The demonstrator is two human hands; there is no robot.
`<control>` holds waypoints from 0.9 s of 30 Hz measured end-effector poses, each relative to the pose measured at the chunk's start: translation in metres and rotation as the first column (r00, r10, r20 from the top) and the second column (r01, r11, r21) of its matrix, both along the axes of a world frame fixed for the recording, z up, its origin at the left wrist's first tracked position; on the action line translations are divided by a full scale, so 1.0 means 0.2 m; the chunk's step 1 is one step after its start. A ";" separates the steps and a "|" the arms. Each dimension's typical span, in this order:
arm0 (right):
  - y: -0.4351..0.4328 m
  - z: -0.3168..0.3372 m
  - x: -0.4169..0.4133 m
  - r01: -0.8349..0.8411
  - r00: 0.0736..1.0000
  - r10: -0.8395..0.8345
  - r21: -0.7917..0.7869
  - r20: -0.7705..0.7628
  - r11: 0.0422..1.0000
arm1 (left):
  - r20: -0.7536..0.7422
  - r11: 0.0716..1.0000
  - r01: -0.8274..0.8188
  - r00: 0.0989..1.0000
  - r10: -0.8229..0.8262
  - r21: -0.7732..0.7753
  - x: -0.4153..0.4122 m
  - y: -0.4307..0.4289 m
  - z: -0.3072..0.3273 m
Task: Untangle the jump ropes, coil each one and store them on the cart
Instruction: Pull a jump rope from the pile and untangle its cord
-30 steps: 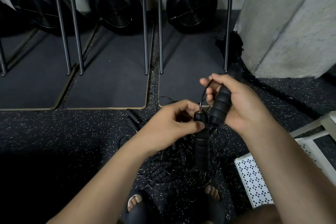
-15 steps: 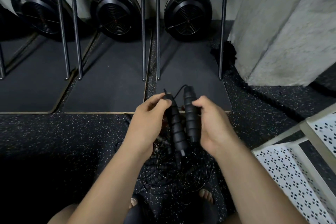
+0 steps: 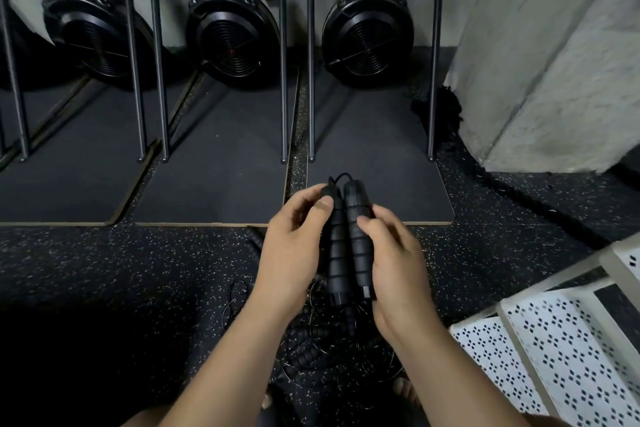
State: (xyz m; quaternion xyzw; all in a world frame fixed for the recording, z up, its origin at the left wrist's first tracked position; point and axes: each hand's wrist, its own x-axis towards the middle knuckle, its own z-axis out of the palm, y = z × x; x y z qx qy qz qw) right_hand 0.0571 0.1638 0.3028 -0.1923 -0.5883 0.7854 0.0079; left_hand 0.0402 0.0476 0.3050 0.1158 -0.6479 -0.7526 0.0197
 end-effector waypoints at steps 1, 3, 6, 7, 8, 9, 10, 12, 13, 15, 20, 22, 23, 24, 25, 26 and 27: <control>0.00 0.00 0.00 -0.006 1.000 0.006 0.000 -0.002 1.000 | -0.002 1.000 0.003 1.000 -0.003 -0.002 0.00 -0.01 0.00; 0.00 0.00 0.01 -0.023 1.000 0.023 -0.006 0.001 1.000 | -0.009 1.000 0.006 1.000 -0.006 0.000 0.00 -0.02 -0.01; 0.00 0.02 0.02 -0.044 0.999 0.044 -0.025 0.008 0.999 | -0.034 1.000 0.006 0.999 -0.006 0.006 -0.01 -0.03 -0.02; 0.01 0.02 0.02 -0.053 0.999 0.053 -0.022 0.007 0.998 | -0.042 1.000 0.010 0.999 -0.009 0.005 -0.01 -0.04 -0.03; 0.01 0.02 0.02 -0.061 0.998 0.061 -0.021 0.001 0.998 | -0.050 1.000 0.017 0.999 -0.016 0.005 -0.01 -0.04 -0.03; 0.01 0.02 0.02 -0.070 0.998 0.070 -0.025 -0.007 0.997 | -0.054 1.000 0.025 0.998 -0.025 0.003 -0.01 -0.04 -0.03; 0.02 0.03 0.02 -0.082 0.997 0.082 -0.036 -0.015 0.996 | -0.058 0.999 0.033 0.998 -0.033 0.000 -0.01 -0.04 -0.04; 0.02 0.03 0.03 -0.110 0.994 0.107 -0.071 -0.035 0.991 | -0.061 0.999 0.046 0.997 -0.046 0.002 -0.01 -0.05 -0.04; 0.03 0.03 0.03 -0.125 0.991 0.121 -0.082 -0.049 0.989 | -0.057 0.998 0.054 0.997 -0.054 0.010 -0.01 -0.06 -0.05; 0.03 0.04 0.03 -0.169 0.983 0.162 -0.083 -0.085 0.982 | -0.050 0.997 0.070 0.996 -0.068 0.039 -0.02 -0.07 -0.05; 0.04 0.05 0.06 -0.408 0.906 0.398 -0.046 -0.146 0.912 | -0.047 0.995 0.081 0.996 -0.078 0.065 -0.01 -0.07 -0.04; 0.06 0.05 0.06 -0.444 0.889 0.441 0.000 -0.123 0.896 | -0.071 0.996 0.087 0.994 -0.085 0.024 -0.02 -0.08 -0.03; 0.07 0.05 0.05 -0.440 0.893 0.438 0.007 -0.102 0.898 | -0.099 0.996 0.081 0.992 -0.082 -0.024 -0.02 -0.09 -0.03; 0.09 0.05 0.05 -0.433 0.898 0.433 0.014 -0.075 0.901 | -0.128 0.994 0.066 0.989 -0.077 -0.090 -0.03 -0.11 -0.04; 0.10 0.06 0.04 -0.434 0.900 0.434 0.020 -0.046 0.901 | -0.148 0.985 0.049 0.986 -0.075 -0.167 -0.04 -0.12 -0.04; 0.11 0.07 0.04 -0.441 0.897 0.441 0.022 -0.017 0.897 | -0.159 0.971 0.036 0.984 -0.076 -0.237 -0.05 -0.13 -0.04; 0.13 0.08 0.04 -0.456 0.890 0.456 0.014 0.009 0.890 | -0.166 0.952 0.028 0.983 -0.082 -0.304 -0.06 -0.14 -0.04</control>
